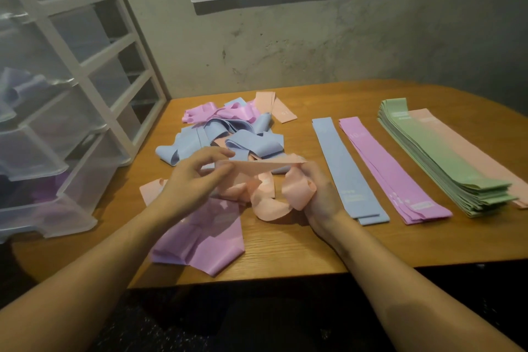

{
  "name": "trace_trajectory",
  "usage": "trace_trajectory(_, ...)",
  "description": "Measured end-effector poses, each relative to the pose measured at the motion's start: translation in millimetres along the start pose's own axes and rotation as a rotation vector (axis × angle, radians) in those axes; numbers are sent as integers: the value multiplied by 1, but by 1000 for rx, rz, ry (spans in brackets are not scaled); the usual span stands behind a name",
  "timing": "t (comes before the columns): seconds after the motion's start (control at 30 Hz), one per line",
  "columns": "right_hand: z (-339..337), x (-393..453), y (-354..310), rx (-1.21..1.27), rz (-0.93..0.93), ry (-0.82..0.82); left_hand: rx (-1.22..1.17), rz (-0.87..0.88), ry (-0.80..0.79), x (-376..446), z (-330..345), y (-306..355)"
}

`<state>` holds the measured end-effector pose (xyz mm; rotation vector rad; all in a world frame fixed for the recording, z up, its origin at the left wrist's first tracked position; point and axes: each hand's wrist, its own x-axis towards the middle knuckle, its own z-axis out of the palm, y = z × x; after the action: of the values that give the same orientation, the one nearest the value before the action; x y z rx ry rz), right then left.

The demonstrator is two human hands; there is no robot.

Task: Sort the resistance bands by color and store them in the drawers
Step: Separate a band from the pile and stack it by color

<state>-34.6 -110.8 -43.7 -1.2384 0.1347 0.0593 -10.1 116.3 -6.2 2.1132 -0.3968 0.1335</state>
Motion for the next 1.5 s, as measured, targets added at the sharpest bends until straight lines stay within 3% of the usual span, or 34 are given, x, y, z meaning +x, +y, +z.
trace_trajectory(0.13,-10,-14,-10,61,101,-96,-322,-135,29,-2,2,17)
trace_trajectory(0.27,-14,-34,-21,57,141,-216,-475,-194,49,-2,9,39)
trace_trajectory(0.47,-18,-51,-35,-42,225,-220,-769,-358,102,-8,18,73)
trace_trajectory(0.77,-23,-77,-47,-236,127,-312,-1191,-479,68,-36,23,101)
trace_trajectory(1.13,-9,-106,-56,-312,183,-376,-1017,-412,81,-57,31,137)
trace_trajectory(1.3,-9,-113,-59,-13,298,-315,-1074,-338,41,-53,34,150)
trace_trajectory(1.4,-9,-114,-58,104,276,-274,-935,-235,38,-58,36,164)
trace_trajectory(1.5,-6,-124,-63,-123,193,-280,-892,-146,41,-64,39,178)
